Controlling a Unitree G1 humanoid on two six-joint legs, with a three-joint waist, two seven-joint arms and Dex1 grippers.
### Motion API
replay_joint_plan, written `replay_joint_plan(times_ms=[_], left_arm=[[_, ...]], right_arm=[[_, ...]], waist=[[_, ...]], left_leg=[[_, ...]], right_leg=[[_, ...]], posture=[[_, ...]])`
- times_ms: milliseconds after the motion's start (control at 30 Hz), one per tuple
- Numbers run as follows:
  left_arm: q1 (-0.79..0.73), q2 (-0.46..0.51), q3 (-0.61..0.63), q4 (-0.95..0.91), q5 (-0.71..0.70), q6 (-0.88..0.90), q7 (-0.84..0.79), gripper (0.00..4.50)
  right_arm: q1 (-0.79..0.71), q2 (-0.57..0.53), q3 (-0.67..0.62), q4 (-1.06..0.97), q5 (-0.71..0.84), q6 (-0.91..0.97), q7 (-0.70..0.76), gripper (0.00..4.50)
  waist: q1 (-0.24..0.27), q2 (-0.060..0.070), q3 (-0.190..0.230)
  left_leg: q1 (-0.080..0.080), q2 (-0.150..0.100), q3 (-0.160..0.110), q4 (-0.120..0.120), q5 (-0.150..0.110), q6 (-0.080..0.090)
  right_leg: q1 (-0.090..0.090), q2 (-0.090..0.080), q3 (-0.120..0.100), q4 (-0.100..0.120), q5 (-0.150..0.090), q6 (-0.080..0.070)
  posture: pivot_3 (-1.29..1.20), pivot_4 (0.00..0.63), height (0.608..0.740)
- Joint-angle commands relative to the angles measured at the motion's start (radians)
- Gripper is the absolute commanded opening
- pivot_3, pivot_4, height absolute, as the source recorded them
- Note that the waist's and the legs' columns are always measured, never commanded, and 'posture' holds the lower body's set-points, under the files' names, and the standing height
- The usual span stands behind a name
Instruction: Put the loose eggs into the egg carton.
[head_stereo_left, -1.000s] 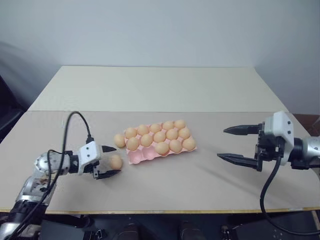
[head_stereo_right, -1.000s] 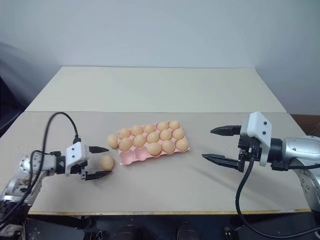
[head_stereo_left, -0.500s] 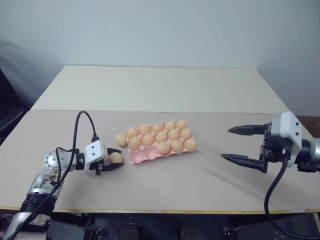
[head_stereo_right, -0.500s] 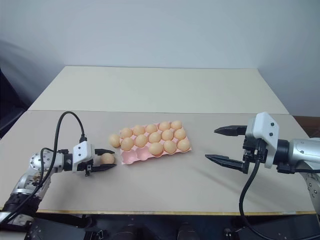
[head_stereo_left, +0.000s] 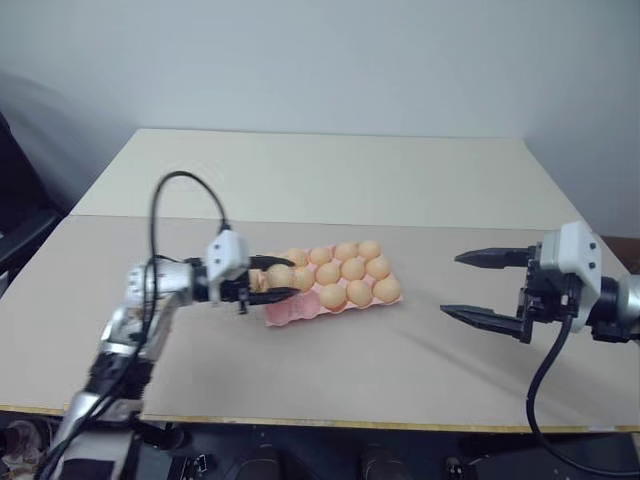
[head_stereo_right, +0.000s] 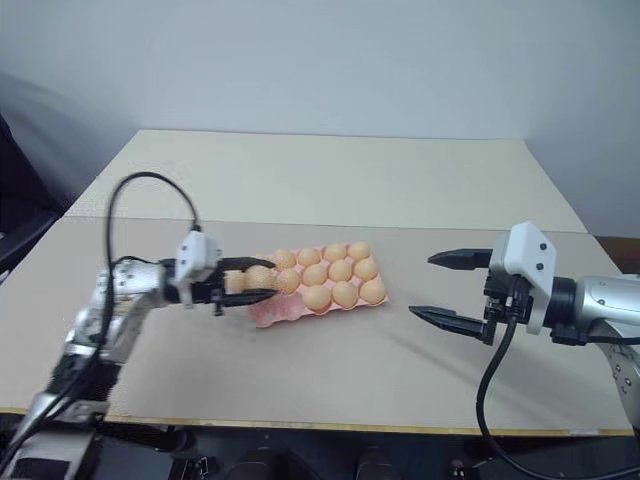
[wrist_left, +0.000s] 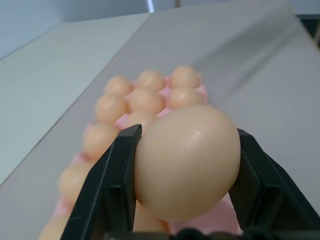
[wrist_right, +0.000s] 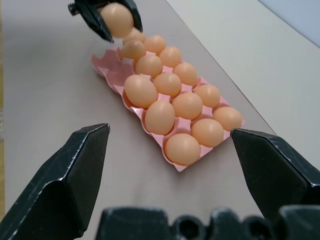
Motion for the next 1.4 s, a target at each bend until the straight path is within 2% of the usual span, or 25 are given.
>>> replay_joint_plan(times_ms=[33, 167, 267, 400, 433, 600, 700, 867, 1000, 1167, 1267, 1400], left_arm=[[-0.05, -0.028, -0.036, 0.029, 0.034, -0.033, -0.007, 2.3], [-0.075, -0.027, -0.063, 0.07, 0.073, -0.058, -0.023, 2.3], [-0.089, -0.012, -0.077, 0.083, 0.09, -0.058, -0.058, 3.04], [-0.099, -0.009, -0.073, 0.098, 0.098, -0.056, -0.066, 4.35], [-0.101, -0.01, -0.07, 0.099, 0.095, -0.056, -0.071, 4.48], [-0.104, -0.002, -0.026, 0.067, 0.049, -0.003, -0.06, 4.48], [-0.106, 0.028, 0.042, 0.034, -0.004, 0.055, -0.043, 4.48], [-0.04, 0.195, 0.201, -0.033, -0.095, 0.152, -0.061, 4.48], [0.065, 0.308, 0.339, -0.072, -0.136, 0.19, -0.039, 4.48], [0.272, 0.393, 0.528, -0.184, -0.232, 0.277, -0.045, 4.48], [0.393, 0.402, 0.628, -0.275, -0.297, 0.342, -0.031, 4.48], [0.489, 0.39, 0.692, -0.358, -0.309, 0.362, 0.022, 4.48]], right_arm=[[0.007, 0.004, -0.027, -0.035, 0.006, -0.01, -0.019, 4.5], [0.033, 0.009, -0.046, -0.055, 0.015, -0.005, -0.036, 4.5], [0.055, 0.014, -0.058, -0.068, 0.017, -0.007, -0.044, 4.5], [0.064, 0.019, -0.059, -0.075, 0.019, -0.008, -0.055, 4.5], [0.063, 0.019, -0.059, -0.075, 0.019, -0.009, -0.057, 4.5], [0.058, 0.018, -0.055, -0.068, 0.022, -0.012, -0.056, 4.5], [0.049, 0.016, -0.048, -0.058, 0.022, -0.013, -0.05, 4.5], [0.023, 0.012, -0.026, -0.03, 0.017, -0.019, -0.03, 4.5], [-0.003, 0.012, -0.004, -0.003, 0.008, -0.026, -0.009, 4.5], [-0.038, 0.009, 0.021, 0.027, 0.005, -0.028, 0.017, 4.5], [-0.05, 0.005, 0.023, 0.041, 0.006, -0.027, 0.029, 4.5], [-0.062, 0.006, 0.024, 0.044, 0.011, -0.02, 0.035, 4.5]], waist=[[-0.005, 0.0, 0.0], [-0.004, 0.0, 0.0], [-0.001, 0.0, 0.0], [0.001, 0.0, 0.0], [0.001, 0.0, 0.0], [0.0, 0.0, 0.0], [-0.002, 0.0, 0.0], [-0.017, 0.0, 0.0], [-0.023, 0.0, 0.0], [-0.024, 0.0, 0.0], [-0.023, 0.0, 0.0], [-0.015, 0.0, 0.001]], left_leg=[[0.0, 0.0, 0.0, 0.0, 0.0, 0.0], [0.0, 0.0, 0.0, 0.0, 0.0, 0.0], [0.0, 0.0, 0.0, 0.0, 0.0, 0.0], [0.0, 0.0, 0.0, 0.0, 0.0, 0.0], [0.0, 0.0, 0.0, 0.0, 0.0, 0.0], [0.0, 0.0, 0.0, 0.0, 0.0, 0.0], [0.0, 0.0, 0.0, 0.0, 0.0, 0.0], [0.0, 0.001, 0.0, -0.001, 0.0, 0.0], [0.001, 0.001, 0.0, -0.001, 0.0, 0.0], [0.0, 0.001, 0.0, -0.001, 0.0, 0.0], [0.0, 0.001, 0.0, -0.001, 0.0, 0.0], [0.001, 0.001, 0.0, -0.001, 0.0, 0.0]], right_leg=[[0.0, 0.0, 0.0, 0.0, 0.0, 0.0], [0.0, 0.0, 0.0, 0.0, 0.0, 0.0], [0.0, 0.0, 0.0, 0.0, 0.0, 0.0], [0.0, 0.0, 0.0, 0.0, 0.0, 0.0], [0.0, 0.0, 0.0, 0.0, 0.0, 0.0], [0.0, 0.0, 0.0, 0.0, 0.0, 0.0], [0.0, 0.0, 0.0, 0.0, 0.0, 0.0], [-0.001, 0.0, 0.0, 0.0, 0.0, 0.0], [0.0, 0.0, 0.0, 0.0, 0.0, 0.0], [0.0, 0.0, -0.001, 0.0, 0.0, 0.0], [-0.001, -0.001, -0.001, 0.0, 0.0, 0.0], [0.0, -0.001, -0.001, 0.0, 0.0, 0.0]], posture=[[0.0, 0.15, 0.74], [0.0, 0.15, 0.74], [0.0, 0.15, 0.74], [0.0, 0.15, 0.74], [0.0, 0.15, 0.74], [0.0, 0.15, 0.74], [0.0, 0.15, 0.74], [0.0, 0.15, 0.74], [0.0, 0.15, 0.74], [0.0, 0.15, 0.74], [0.0, 0.15, 0.74], [0.0, 0.15, 0.74]])
